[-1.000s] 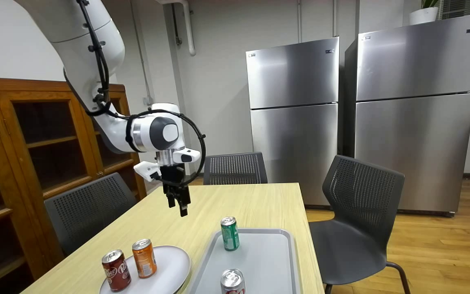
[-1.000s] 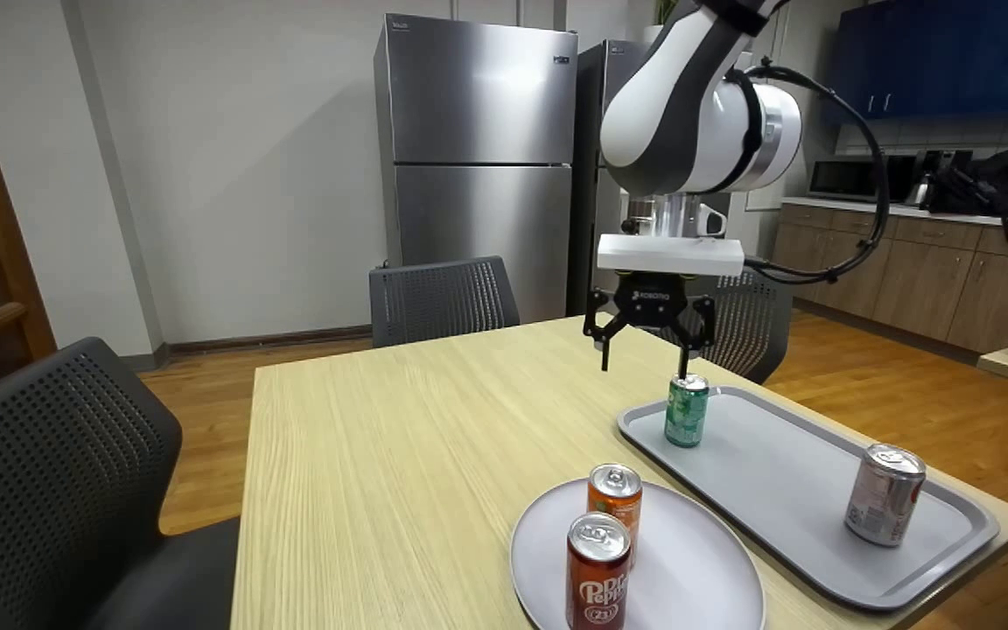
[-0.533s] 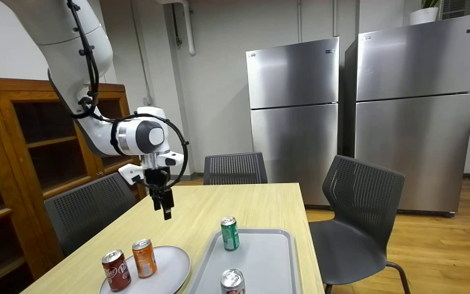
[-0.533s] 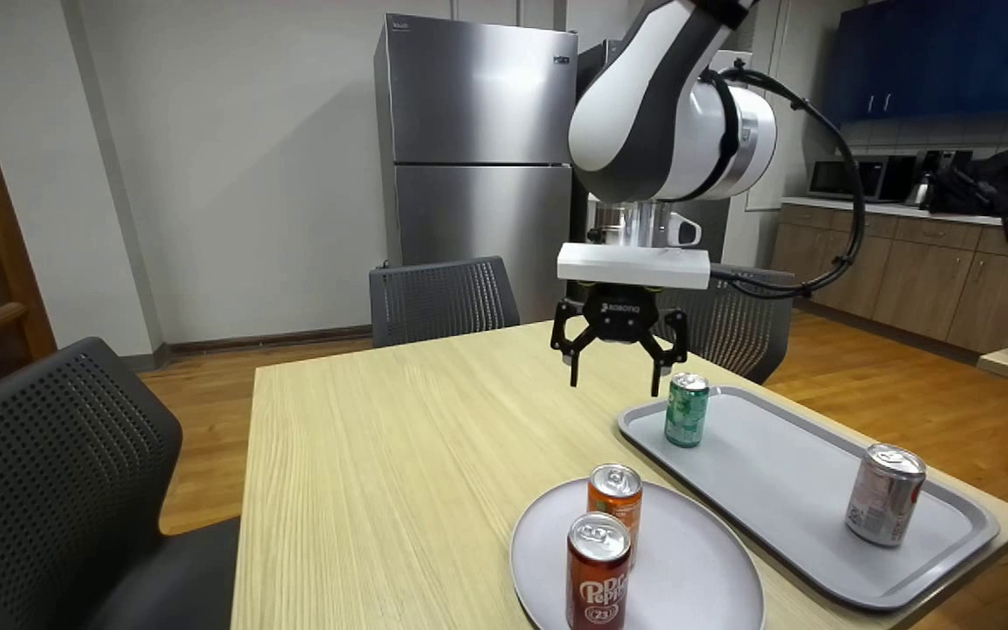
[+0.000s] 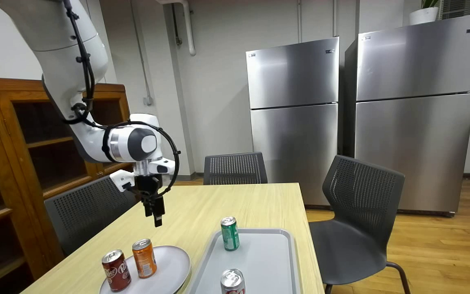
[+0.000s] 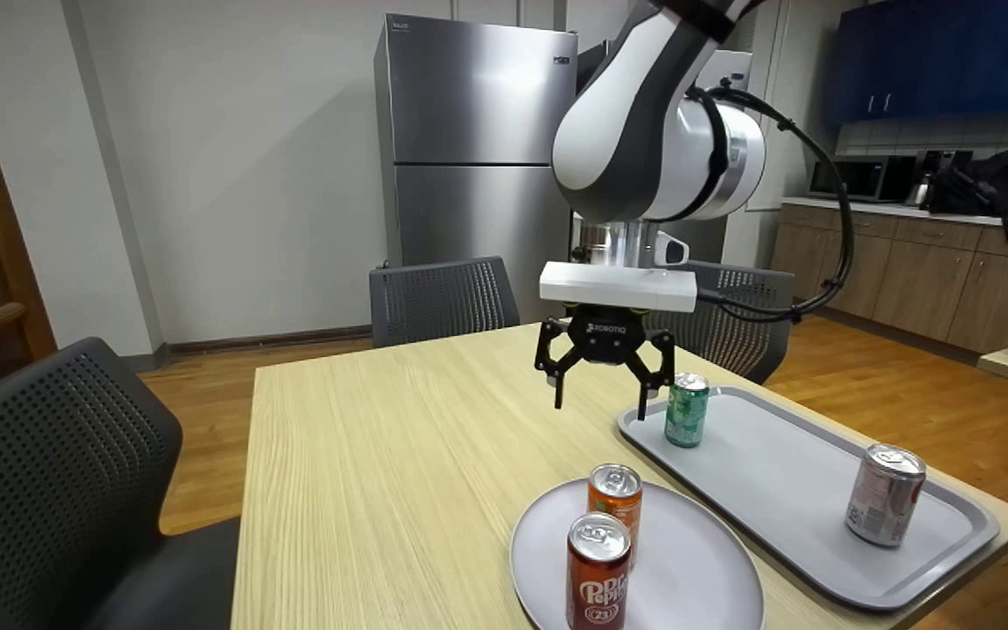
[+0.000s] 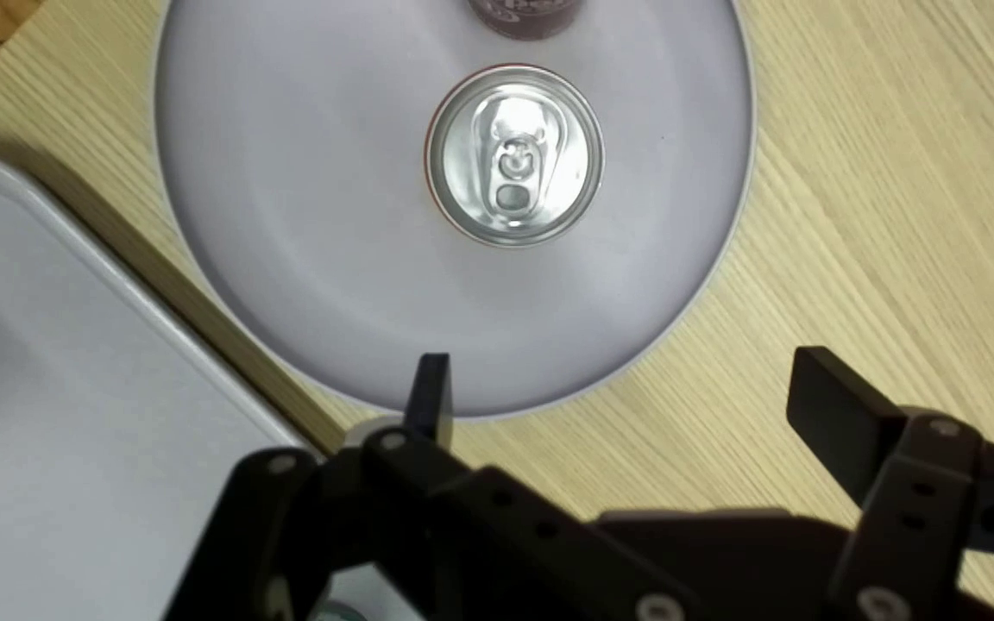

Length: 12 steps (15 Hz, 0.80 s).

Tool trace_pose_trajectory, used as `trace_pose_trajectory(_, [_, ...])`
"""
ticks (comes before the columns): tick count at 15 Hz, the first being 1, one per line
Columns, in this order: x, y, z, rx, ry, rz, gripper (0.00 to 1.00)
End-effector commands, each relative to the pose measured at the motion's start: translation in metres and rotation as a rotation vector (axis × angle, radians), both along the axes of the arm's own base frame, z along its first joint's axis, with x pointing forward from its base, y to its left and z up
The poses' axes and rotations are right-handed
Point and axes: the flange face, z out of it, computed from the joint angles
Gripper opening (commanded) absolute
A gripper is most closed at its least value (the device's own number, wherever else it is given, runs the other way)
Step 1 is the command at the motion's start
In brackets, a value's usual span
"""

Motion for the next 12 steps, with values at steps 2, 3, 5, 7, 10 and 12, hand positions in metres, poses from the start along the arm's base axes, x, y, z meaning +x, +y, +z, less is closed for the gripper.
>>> trace_pose_trajectory(2, [-0.008, 0.010, -0.013, -0.003, 0.011, -0.013, 1.00])
trace_pose_trajectory(3, [-0.010, 0.011, -0.016, -0.010, 0.016, -0.009, 1.00])
trace_pose_trajectory(5, [-0.013, 0.012, -0.021, -0.013, 0.029, -0.005, 1.00])
trace_pose_trajectory(7, [-0.016, 0.011, -0.024, -0.018, 0.034, -0.005, 1.00])
trace_pose_trajectory(10, [-0.020, 0.008, -0.028, -0.024, 0.045, -0.010, 1.00])
trace_pose_trajectory(12, [-0.024, 0.007, -0.029, -0.028, 0.049, -0.008, 1.00])
